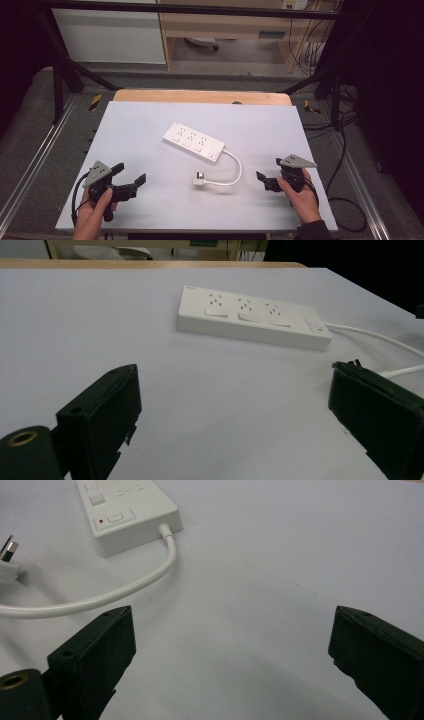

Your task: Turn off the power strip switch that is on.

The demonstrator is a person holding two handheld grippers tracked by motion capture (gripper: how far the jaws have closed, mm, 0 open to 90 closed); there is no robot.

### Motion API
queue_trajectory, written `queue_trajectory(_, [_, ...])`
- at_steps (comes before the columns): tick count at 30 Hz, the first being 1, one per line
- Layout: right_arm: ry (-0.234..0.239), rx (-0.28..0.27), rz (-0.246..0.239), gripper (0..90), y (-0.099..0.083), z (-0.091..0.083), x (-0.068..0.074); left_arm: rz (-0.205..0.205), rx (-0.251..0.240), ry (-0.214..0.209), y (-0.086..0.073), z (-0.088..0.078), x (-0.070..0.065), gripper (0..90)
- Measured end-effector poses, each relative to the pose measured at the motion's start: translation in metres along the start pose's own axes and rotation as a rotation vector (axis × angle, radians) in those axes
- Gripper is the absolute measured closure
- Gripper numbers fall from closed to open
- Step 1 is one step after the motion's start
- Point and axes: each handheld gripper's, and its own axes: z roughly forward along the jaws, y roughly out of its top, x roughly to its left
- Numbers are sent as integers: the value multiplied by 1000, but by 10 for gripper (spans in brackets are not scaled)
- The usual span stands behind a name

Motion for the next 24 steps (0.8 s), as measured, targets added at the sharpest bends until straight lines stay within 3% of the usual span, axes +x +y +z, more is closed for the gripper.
queue_trajectory(10, [17,-48,-2,50,2,1,-1,31,-42,13,2,-1,-4,67])
queue_trajectory(16, [8,-47,-18,46,4,2,2,43,-18,11,1,1,-7,68])
queue_trajectory(18, [3,-38,-14,44,4,1,3,27,-8,9,1,1,-9,66])
queue_trajectory(24, [-20,-44,-18,41,3,-4,2,36,-20,-2,2,-1,-14,63])
